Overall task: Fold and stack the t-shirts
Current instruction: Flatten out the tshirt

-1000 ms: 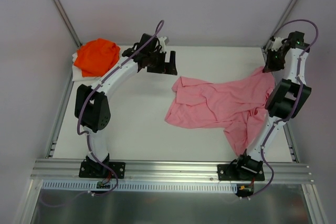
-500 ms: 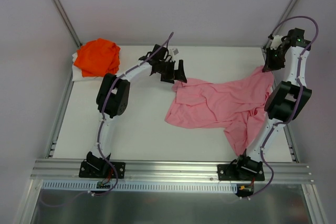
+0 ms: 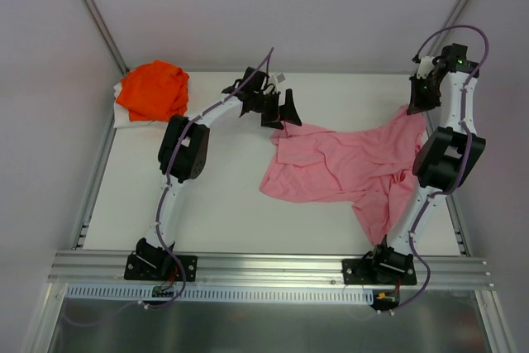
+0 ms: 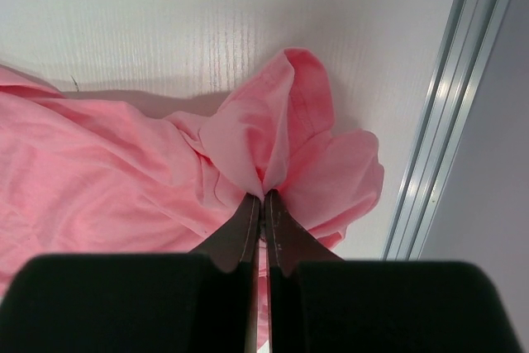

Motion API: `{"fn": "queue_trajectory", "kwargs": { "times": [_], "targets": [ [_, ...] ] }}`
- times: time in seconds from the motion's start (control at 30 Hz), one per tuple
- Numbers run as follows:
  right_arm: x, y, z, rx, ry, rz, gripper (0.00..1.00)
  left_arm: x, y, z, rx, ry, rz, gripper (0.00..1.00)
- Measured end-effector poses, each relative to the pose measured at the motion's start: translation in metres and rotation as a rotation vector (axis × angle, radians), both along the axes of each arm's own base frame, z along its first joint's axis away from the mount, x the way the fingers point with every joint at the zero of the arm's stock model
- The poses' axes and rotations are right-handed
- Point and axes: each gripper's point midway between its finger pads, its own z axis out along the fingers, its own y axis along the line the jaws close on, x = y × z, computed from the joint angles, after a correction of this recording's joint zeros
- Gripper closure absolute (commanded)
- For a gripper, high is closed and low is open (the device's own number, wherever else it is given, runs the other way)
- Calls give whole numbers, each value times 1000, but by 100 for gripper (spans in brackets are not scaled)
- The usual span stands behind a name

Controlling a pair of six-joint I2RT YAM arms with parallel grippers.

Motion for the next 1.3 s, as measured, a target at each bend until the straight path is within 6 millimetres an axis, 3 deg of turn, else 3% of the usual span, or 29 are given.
{"fn": "queue_trajectory", "kwargs": {
  "times": [0.33, 0.7, 1.03, 1.1, 1.2, 1.23, 1.27, 1.3],
  "targets": [
    [0, -1, 0, -8, 3, -3, 100, -2, -2, -1, -13, 33, 8, 4],
    [0, -1, 0, -7, 2, -4, 100, -7, -5, -29, 10, 91, 8, 5],
    [-1, -1, 0, -7, 3, -4, 100, -10, -16, -29, -8, 93, 4, 8],
    [-1, -1, 0, -7, 3, -4, 100, -11, -17, -29, -10, 99, 9, 17],
    [-1, -1, 0, -7, 3, -4, 100, -11, -19, -31, -14, 110, 12, 56],
    [-1, -1, 0, -7, 4, -4, 100, -11, -20, -32, -16, 114, 9, 82],
    [-2, -1, 0, -7, 4, -4, 100, -12, -22, -33, -19, 123, 8, 97],
    [-2, -1, 0, -6, 5, -3, 100, -12, -23, -35, -22, 128, 5, 100]
  ]
}}
